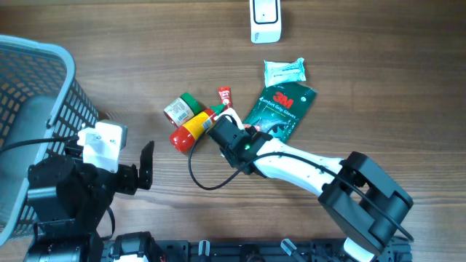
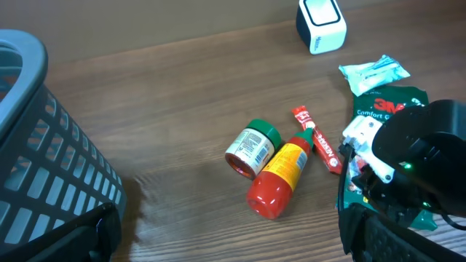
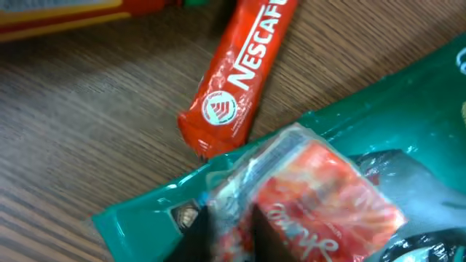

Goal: Scan the item barcode

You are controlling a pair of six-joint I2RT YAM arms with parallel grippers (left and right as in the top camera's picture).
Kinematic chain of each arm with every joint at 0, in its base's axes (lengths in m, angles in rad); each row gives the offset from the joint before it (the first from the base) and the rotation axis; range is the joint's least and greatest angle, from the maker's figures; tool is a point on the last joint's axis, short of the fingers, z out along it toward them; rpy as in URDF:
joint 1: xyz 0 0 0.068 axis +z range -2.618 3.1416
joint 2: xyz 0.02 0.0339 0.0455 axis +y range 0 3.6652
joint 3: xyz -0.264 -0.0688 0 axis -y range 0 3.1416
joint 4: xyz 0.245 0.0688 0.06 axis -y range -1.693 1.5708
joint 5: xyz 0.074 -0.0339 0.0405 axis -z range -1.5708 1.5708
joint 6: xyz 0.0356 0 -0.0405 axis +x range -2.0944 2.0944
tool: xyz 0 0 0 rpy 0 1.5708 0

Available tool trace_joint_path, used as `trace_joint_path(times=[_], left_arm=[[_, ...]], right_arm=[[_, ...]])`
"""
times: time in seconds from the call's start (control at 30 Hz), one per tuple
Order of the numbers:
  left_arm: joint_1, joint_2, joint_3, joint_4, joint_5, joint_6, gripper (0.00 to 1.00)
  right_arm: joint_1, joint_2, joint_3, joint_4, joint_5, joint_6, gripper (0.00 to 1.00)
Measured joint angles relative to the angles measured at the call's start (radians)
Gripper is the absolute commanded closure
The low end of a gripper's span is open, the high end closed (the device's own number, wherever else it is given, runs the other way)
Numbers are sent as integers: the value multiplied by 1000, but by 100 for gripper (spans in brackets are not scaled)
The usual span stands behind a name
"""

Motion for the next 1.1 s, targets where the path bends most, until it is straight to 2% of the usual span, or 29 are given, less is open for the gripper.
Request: trace_joint_path(times=[0.1,0.23,0.3,0.37,0.43,0.53,0.57,0.67,0.77,0.83,0.93,1.07,1.1], left_arm=[[0,0,0,0,0,0,0],[0,0,0,0,0,0,0],[0,0,0,0,0,0,0],[0,0,0,0,0,0,0],[0,0,0,0,0,0,0],[0,0,0,0,0,0,0],[0,0,0,0,0,0,0],[0,0,0,0,0,0,0],[0,0,0,1,0,0,0],[0,0,0,0,0,0,0],[0,0,0,0,0,0,0],[0,0,0,0,0,0,0],[0,0,0,0,0,0,0]], right_arm=[[0,0,5,-10,4,2,96],[-1,-10,29,-122,10,36,96],[-3,-70,28,-147,-8,54,96],[-12,-213,29,-131,-60,60,96],[-56,-389,30,-116,-150,64,96],[-114,-476,32,-128,-269,67,96],[-204,-515,32,-135,-352,64,96],[-363,-512,7,-108,-583,47,96],[-511,-480,-97,-13,-832,47,96],[-560,-428,-141,-13,-912,47,96],[-559,-398,-148,-13,-946,21,96],[-441,-398,-147,-142,-898,-144,59],[-415,-398,-147,-166,-885,-186,55]])
